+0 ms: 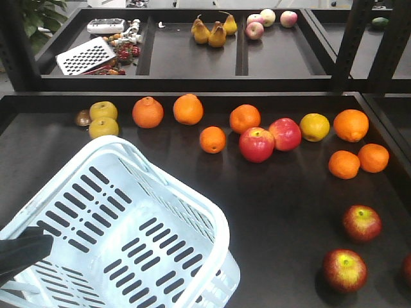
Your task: Pick three apples into basket with both arms
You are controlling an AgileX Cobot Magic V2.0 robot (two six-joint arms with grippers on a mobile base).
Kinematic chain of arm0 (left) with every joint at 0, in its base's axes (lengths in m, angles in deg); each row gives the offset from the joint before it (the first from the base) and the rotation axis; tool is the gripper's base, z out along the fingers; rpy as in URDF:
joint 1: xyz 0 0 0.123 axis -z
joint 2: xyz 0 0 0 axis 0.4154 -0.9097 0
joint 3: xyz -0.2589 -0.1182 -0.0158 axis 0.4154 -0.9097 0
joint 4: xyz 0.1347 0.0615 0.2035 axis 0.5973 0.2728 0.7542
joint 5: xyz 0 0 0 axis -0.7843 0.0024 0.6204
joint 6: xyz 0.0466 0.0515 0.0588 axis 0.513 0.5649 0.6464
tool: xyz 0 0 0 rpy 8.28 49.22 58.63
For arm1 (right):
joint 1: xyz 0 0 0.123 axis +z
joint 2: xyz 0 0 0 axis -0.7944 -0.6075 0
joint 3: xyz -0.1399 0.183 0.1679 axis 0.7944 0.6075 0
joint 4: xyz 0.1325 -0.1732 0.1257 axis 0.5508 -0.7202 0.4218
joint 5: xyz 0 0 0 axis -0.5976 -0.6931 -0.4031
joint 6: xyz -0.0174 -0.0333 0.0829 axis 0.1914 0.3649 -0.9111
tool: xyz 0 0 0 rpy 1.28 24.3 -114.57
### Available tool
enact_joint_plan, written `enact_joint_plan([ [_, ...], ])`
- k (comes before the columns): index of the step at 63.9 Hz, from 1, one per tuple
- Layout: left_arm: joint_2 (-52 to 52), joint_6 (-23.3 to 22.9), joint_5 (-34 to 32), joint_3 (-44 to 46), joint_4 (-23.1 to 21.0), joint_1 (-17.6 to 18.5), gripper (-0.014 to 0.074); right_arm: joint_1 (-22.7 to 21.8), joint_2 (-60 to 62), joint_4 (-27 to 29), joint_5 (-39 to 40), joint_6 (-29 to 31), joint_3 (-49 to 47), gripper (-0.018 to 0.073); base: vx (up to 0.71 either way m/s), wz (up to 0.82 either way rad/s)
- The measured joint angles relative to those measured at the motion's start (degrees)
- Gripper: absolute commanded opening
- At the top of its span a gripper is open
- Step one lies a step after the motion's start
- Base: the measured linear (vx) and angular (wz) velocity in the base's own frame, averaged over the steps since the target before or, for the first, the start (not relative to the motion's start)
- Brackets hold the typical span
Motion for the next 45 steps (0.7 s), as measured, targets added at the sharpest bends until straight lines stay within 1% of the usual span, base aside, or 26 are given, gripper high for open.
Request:
enact_joint_plan([
  [20, 0.0, 0.0, 0.0, 0.0, 0.0, 0.0, -0.0006, 0.0, 0.0, 0.0, 0.0, 0.0, 0.0, -0.0006, 0.08, -0.09],
  [45, 0.0, 0.0, 0.0, 0.0, 0.0, 0.0, -0.0006, 0.0, 0.0, 0.0, 0.0, 0.0, 0.0, -0.0006, 0.05, -0.01],
])
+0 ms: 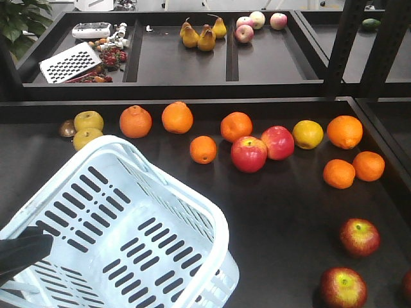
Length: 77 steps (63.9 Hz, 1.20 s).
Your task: Pick three apples into basket with both arms
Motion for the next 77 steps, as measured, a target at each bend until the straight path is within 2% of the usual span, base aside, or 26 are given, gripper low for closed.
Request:
enact_joint_plan([
  [77, 0.0, 0.0, 0.0, 0.0, 0.0, 0.0, -0.0006, 0.0, 0.0, 0.0, 0.0, 0.0, 0.0, -0.0006, 0.0, 0.0],
])
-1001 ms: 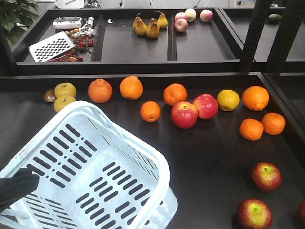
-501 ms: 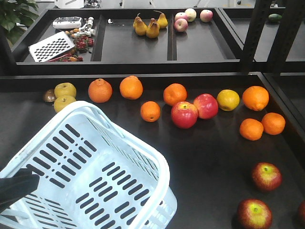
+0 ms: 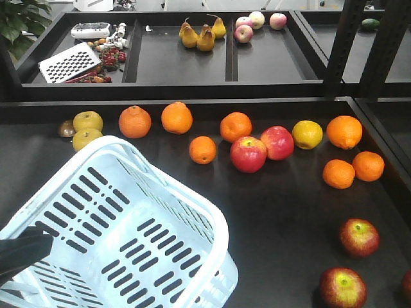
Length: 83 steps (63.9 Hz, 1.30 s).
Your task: Pick three apples into basket with both arms
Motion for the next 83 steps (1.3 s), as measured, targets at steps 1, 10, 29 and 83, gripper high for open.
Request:
enact_joint_plan([
  [1, 0.0, 0.0, 0.0, 0.0, 0.0, 0.0, -0.0006, 0.0, 0.0, 0.0, 0.0, 0.0, 0.0, -0.0006, 0.0, 0.0],
  [10, 0.0, -0.02, 0.0, 0.0, 0.0, 0.0, -0.0006, 0.0, 0.0, 0.0, 0.0, 0.0, 0.0, -0.0006, 0.0, 0.0],
  [29, 0.0, 1.16, 0.0, 0.0, -0.06, 0.0, -0.0006, 0.0, 0.0, 0.0, 0.0, 0.0, 0.0, -0.0006, 0.0, 0.0],
  [83, -45.18, 34.6, 7.86, 32.7, -11.13, 0.0, -0.0006, 0.0, 0.0, 0.0, 0.0, 0.0, 0.0, -0.0006, 0.0, 0.0],
])
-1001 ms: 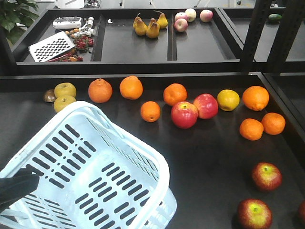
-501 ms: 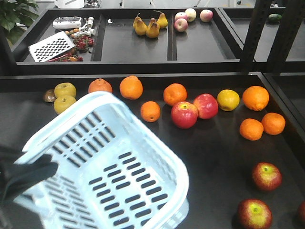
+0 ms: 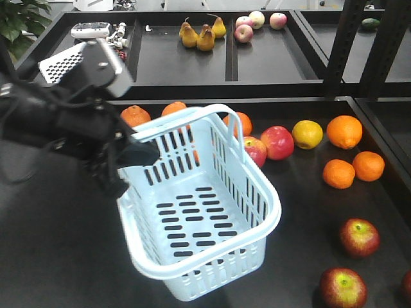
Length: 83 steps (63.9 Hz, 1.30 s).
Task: Pick three apples into basket with both arms
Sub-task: 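Lower the light-blue basket onto the table with the left gripper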
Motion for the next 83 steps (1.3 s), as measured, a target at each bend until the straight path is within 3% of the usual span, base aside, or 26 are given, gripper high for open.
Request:
enact_joint_plan([
  [16, -14.7, 7.29, 3.31, 10.49, -6.6, 0.45, -0.0006, 0.0, 0.0, 0.0, 0.0, 0.0, 0.0, -0.0006, 0.0, 0.0],
  [29, -23.19, 10.83, 3.48, 15.52, -7.29, 3.65, -0.0006, 0.0, 0.0, 0.0, 0.0, 0.0, 0.0, -0.0006, 0.0, 0.0],
  [46, -30.31, 13.49, 4.7, 20.54, -3.96, 6.85, -0.0006, 0.0, 0.0, 0.0, 0.0, 0.0, 0.0, -0.0006, 0.0, 0.0],
  [83, -33.59, 13.69, 3.66, 22.96, 0.63, 6.86, -0.0006, 0.0, 0.0, 0.0, 0.0, 0.0, 0.0, -0.0006, 0.0, 0.0],
])
